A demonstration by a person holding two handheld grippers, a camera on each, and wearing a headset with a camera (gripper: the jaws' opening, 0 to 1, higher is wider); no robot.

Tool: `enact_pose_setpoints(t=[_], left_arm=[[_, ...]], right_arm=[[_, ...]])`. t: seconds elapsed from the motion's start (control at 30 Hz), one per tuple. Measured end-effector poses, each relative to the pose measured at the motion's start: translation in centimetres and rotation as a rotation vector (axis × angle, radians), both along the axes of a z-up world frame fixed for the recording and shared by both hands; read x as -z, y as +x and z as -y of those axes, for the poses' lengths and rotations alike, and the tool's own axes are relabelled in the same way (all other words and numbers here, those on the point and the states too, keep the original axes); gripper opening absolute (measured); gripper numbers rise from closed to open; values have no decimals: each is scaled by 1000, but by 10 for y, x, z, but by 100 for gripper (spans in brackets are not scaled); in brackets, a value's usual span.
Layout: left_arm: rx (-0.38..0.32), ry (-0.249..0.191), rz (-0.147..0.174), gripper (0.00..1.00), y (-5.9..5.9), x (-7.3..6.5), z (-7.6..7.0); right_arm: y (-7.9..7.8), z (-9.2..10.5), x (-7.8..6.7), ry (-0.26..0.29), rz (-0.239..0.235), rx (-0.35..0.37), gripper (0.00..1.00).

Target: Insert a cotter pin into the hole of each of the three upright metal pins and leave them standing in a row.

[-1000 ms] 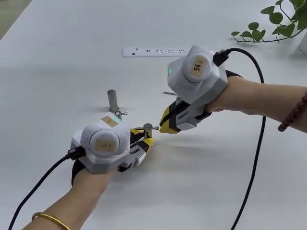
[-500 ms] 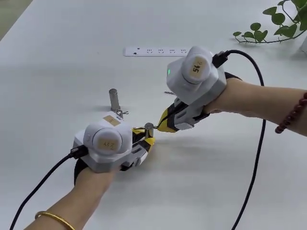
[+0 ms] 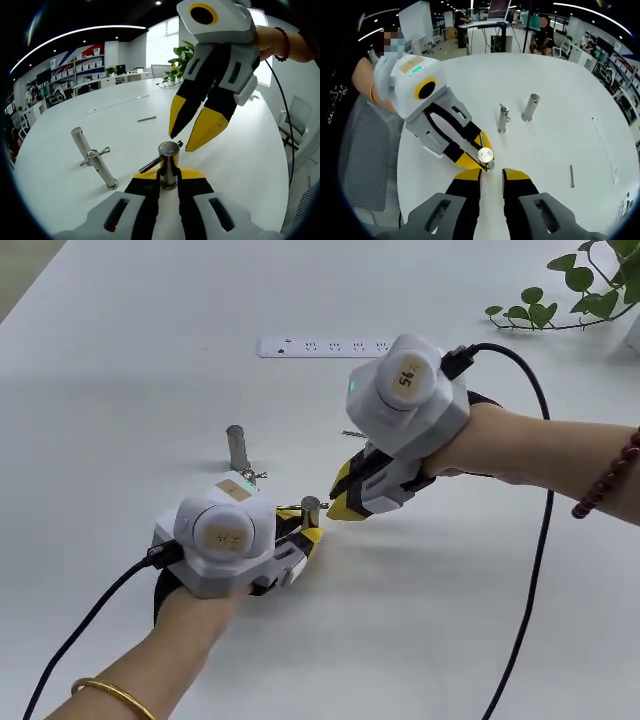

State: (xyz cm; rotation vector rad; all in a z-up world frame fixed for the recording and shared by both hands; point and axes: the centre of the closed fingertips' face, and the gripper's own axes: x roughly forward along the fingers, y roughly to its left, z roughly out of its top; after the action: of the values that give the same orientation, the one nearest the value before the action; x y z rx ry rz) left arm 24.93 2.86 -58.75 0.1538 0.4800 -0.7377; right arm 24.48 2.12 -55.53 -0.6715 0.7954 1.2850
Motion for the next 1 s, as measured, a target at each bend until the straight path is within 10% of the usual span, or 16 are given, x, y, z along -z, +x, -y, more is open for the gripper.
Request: enact_pose_setpoints(t=[0.43,1.0], left_arm=[[10,12,-18,14,-5,1,-9],[37,61,43,9,-13,-15,-30]], right_arm=[[-6,-12,-7,81,-46,54,21],[-6,-27,7,98,-42,52,17]])
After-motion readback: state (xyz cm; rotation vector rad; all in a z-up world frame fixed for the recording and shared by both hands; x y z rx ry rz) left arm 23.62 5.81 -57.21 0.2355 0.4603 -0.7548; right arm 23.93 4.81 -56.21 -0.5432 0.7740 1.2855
